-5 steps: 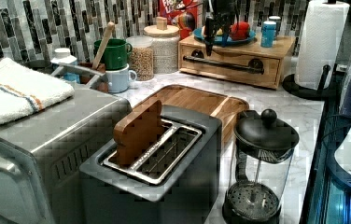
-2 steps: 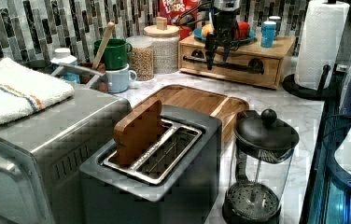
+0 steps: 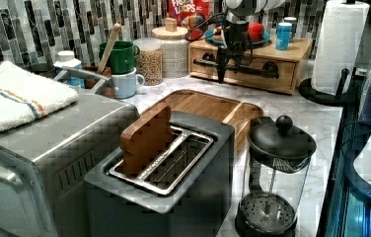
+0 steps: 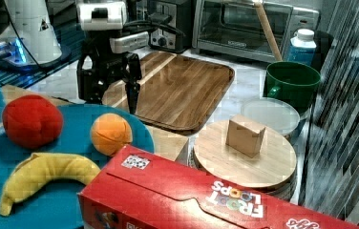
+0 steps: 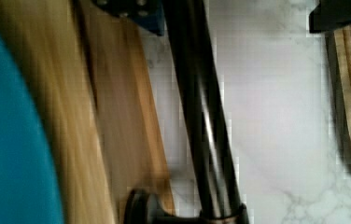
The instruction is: Open the drawer.
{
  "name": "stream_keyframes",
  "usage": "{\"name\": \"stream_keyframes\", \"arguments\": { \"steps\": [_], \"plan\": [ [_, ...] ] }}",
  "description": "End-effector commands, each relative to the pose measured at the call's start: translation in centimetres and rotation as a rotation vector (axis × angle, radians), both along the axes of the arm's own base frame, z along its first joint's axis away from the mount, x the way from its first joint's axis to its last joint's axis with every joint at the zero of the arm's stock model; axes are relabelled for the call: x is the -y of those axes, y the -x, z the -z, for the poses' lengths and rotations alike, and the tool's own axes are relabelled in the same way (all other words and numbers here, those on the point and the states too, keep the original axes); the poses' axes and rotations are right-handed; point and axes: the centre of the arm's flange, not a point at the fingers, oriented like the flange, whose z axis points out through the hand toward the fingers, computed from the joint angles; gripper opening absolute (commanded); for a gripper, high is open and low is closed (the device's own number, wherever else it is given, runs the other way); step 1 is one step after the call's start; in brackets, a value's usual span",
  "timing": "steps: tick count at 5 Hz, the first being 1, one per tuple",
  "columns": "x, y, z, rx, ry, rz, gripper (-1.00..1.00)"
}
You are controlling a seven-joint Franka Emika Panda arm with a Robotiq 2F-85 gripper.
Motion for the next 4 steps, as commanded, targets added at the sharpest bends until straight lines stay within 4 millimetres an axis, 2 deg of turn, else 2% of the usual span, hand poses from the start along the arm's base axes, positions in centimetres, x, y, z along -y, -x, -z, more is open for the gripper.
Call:
{"name": "stream_keyframes", "arguments": {
  "steps": [1, 2, 4],
  "plan": [
    [-7.2, -0.1, -3.2, -0.008, -0.03, -0.133, 1.0],
    [-9.4, -0.6, -2.8, 0.011, -0.045, -0.148, 1.0],
    [-11.4, -3.0, 1.7, 0.049, -0.058, -0.247, 1.0]
  ]
}}
